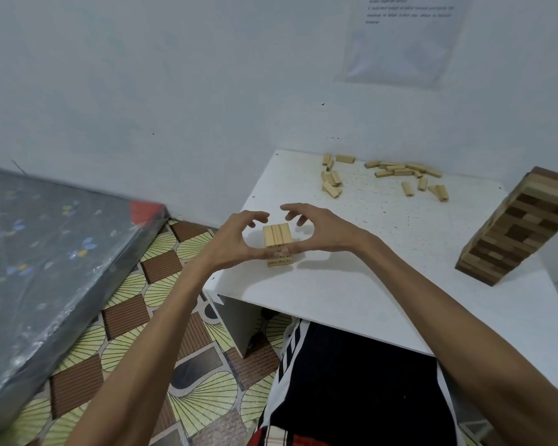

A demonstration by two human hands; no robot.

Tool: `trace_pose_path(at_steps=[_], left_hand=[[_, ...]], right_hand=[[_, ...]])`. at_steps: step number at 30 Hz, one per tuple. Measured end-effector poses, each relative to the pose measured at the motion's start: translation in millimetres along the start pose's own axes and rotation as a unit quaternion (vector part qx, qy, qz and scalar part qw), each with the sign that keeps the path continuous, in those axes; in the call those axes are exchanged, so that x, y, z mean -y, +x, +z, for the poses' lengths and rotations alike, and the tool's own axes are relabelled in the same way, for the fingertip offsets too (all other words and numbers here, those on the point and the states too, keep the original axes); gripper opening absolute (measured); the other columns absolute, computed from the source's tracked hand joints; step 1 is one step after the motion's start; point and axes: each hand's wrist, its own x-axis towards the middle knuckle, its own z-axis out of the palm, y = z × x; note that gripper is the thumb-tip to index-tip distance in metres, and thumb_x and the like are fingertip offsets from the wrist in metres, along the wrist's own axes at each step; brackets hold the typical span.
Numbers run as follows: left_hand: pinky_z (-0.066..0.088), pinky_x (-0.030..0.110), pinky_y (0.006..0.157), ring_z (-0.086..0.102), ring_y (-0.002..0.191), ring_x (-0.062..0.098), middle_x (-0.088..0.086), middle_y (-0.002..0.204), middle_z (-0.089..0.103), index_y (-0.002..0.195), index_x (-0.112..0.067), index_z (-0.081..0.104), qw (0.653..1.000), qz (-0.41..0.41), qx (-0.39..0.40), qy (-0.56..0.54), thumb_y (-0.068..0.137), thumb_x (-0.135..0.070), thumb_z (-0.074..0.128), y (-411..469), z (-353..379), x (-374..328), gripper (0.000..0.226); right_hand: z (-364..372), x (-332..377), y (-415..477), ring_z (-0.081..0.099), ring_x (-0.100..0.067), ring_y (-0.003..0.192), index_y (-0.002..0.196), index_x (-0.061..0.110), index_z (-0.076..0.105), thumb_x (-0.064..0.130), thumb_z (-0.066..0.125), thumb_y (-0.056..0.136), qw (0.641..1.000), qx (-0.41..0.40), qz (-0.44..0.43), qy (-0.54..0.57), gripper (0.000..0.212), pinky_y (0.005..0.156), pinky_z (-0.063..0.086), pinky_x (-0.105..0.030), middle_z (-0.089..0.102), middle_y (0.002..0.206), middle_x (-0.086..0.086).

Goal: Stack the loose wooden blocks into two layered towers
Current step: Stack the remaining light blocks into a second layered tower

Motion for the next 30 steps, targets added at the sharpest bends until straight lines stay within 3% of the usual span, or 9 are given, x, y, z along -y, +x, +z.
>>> trace_pose_path(at_steps=[4, 15, 21, 30], left_hand=[[0.039, 0.02, 0.091, 0.048, 0.122, 0.001, -0.021, 0.136, 0.054, 0.14, -0.037, 0.051, 1.0, -0.006, -0.005, -0.013, 0.071, -0.05, 0.09, -5.4, -5.2, 5.8, 0.08], [0.045, 0.034, 0.097, 0.05, 0.119, -0.002, -0.021, 0.124, 0.061, 0.127, -0.042, 0.063, 1.0, -0.011, -0.011, 0.003, 0.068, -0.069, 0.079, 0.5, 2.5, 6.1, 0.067], [0.044, 0.032, 0.095, 0.054, 0.112, -0.002, -0.026, 0.111, 0.062, 0.124, -0.033, 0.068, 1.0, -0.003, -0.015, 0.001, 0.077, -0.047, 0.086, 1.8, 1.6, -1.8, 0.052], [0.047, 0.032, 0.091, 0.058, 0.111, 0.001, -0.024, 0.119, 0.067, 0.124, -0.036, 0.066, 1.0, 0.004, 0.007, -0.014, 0.08, -0.048, 0.083, 3.3, 3.7, 1.3, 0.048]], right_hand=[[-2.5, -8.7, -2.2, 0.051, -0.006, 0.122, 0.154, 0.035, 0.039, 0.052, 0.084, 0.08, 1.0, 0.007, 0.007, -0.012, 0.088, 0.097, 0.044, -0.027, 0.052, 0.14, 0.016], [3.7, -8.8, 2.6, 0.052, 0.002, 0.12, 0.139, 0.037, 0.057, 0.054, 0.08, 0.082, 1.0, -0.015, -0.018, 0.003, 0.064, 0.086, 0.042, -0.02, 0.055, 0.136, 0.024], [7.2, -10.1, 3.3, 0.055, 0.003, 0.114, 0.126, 0.041, 0.064, 0.053, 0.082, 0.079, 0.999, -0.027, -0.012, 0.019, 0.052, 0.085, 0.044, -0.024, 0.061, 0.125, 0.027], [9.5, -9.5, 3.0, 0.06, 0.005, 0.109, 0.125, 0.037, 0.064, 0.049, 0.081, 0.081, 0.999, -0.021, -0.014, 0.026, 0.048, 0.081, 0.044, -0.019, 0.065, 0.12, 0.021]])
